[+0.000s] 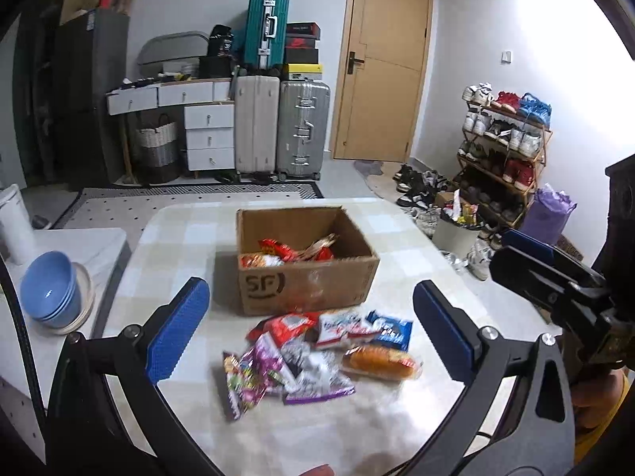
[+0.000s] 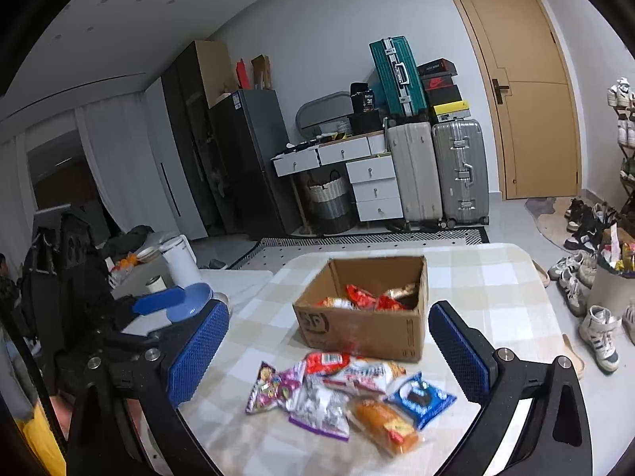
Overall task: Organize snacks
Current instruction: 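Move both tools back toward the remaining snacks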
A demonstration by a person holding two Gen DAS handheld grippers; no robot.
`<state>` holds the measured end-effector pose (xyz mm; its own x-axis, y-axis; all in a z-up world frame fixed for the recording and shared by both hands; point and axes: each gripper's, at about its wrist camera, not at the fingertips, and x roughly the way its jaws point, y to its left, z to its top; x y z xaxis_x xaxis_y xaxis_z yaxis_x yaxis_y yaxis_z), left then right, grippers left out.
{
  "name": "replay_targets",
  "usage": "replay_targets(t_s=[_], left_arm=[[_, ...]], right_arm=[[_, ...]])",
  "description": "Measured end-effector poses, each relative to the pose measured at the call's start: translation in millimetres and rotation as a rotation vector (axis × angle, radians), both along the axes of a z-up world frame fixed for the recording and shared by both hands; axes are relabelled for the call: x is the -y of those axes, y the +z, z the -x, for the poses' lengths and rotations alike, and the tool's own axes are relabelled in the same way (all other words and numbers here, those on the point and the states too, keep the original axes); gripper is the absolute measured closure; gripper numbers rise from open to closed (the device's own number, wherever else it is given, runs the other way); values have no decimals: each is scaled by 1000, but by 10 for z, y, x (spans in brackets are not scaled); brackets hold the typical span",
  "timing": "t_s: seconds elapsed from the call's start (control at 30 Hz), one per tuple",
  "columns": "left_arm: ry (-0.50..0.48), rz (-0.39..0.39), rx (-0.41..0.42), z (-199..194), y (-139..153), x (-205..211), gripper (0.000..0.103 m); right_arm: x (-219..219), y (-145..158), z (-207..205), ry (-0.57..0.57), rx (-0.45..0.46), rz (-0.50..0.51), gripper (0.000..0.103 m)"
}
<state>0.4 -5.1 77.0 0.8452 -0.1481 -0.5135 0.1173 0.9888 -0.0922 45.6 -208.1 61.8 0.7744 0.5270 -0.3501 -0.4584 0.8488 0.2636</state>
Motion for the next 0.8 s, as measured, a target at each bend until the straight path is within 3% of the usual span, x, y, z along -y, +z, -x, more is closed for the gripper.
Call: replay_targets(t_s=[0.13, 0.33, 0.8], left_arm=[[17, -9, -22, 237, -259, -46, 0], [29, -1, -98, 226, -752, -96, 0], [71, 21, -208, -266, -1360, -243, 0]], right_arm=[[52, -312, 122, -9, -16, -5, 0], [47, -701, 258, -2, -40, -7, 1], [-71, -1131, 105, 0, -135, 47, 1]])
